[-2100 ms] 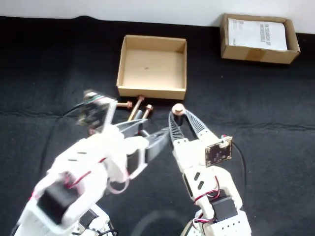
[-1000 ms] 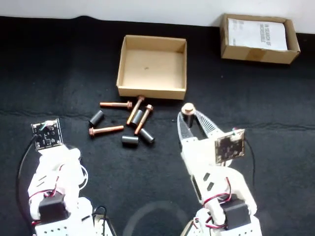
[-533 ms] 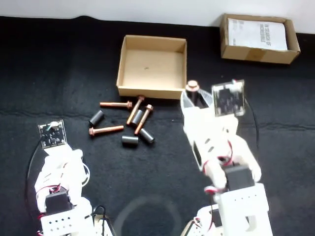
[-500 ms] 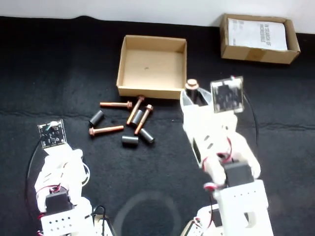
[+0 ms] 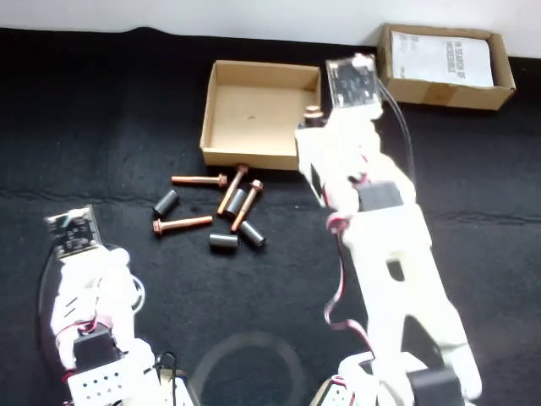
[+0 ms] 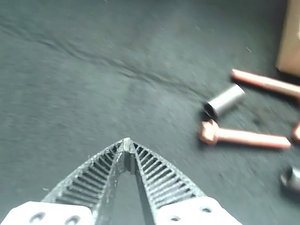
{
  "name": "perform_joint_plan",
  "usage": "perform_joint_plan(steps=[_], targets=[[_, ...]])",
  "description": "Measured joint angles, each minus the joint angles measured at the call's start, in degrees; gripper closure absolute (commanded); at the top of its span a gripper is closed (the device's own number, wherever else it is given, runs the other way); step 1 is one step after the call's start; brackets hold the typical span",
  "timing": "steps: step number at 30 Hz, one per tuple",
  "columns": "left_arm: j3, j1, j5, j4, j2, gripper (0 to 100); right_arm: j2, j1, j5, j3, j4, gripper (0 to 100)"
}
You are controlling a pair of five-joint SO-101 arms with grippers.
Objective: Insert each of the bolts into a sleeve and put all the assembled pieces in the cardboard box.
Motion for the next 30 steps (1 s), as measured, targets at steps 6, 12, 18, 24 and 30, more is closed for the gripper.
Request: perform_joint_plan(steps=[6,12,18,24,30], targets=[[0.0,-3.78,0.0,-2.9,0.0,99,16.35,0.62,0.0,-12.66,0.0,99.2],[0.09,-4.13,0.0,-3.69,0.0,99,31.91,3.16,0.0,-29.19,0.0,99.2],[0.09,-4.13,0.0,-3.69,0.0,99,44.04,4.04,0.0,-41.23,0.0,99.2],[0.09,-4.13,0.0,-3.69,0.0,99,53.36,3.69,0.0,-47.65,0.0,99.2],[0.09,-4.13,0.0,-3.69,0.0,99,60.84,2.29,0.0,-53.19,0.0,99.2]])
